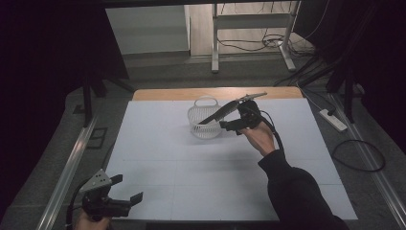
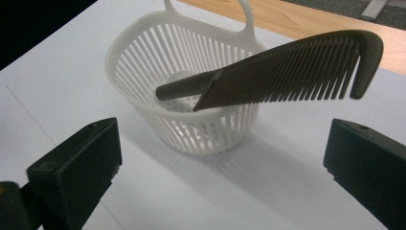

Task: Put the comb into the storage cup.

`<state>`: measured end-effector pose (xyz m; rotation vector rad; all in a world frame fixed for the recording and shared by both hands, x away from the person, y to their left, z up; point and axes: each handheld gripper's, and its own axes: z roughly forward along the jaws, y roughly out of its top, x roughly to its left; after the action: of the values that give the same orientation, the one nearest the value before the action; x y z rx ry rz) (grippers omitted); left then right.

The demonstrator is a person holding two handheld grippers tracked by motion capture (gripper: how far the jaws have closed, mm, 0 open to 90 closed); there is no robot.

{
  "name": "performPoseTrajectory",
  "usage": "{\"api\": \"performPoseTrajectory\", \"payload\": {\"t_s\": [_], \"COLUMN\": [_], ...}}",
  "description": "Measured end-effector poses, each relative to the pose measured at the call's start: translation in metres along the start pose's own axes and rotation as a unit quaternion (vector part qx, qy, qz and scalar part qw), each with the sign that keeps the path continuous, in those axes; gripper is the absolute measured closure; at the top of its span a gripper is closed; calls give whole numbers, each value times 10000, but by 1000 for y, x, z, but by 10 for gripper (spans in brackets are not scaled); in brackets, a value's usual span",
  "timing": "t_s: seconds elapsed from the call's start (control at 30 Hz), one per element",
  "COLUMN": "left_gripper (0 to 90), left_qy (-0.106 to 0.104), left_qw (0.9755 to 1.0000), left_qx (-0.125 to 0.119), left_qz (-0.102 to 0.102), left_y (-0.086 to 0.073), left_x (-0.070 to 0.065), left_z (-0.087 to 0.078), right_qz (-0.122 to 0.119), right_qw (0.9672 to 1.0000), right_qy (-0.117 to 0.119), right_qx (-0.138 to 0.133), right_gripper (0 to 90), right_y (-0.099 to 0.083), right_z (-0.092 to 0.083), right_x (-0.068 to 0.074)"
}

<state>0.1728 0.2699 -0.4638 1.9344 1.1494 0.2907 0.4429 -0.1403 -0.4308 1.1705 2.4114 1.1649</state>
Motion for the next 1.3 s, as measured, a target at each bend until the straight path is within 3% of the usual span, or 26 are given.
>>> {"api": "performPoseTrajectory", "payload": {"t_s": [0.57,0.83,1.3], "left_gripper": [0,0,0], "left_qy": [24,25,43], "left_qw": [10000,10000,10000], "left_qx": [5,6,2], "left_qz": [10,14,6], "left_y": [0,0,0], "left_x": [-1,-1,-1], "left_z": [0,0,0], "right_qz": [-280,-467,-623], "right_qw": [9996,9988,9980], "right_qy": [11,-107,-143], "right_qx": [-28,68,-13], "right_gripper": [0,0,0], "right_y": [-11,-17,-27], "right_z": [-20,-29,-47], "right_x": [8,13,18]}}
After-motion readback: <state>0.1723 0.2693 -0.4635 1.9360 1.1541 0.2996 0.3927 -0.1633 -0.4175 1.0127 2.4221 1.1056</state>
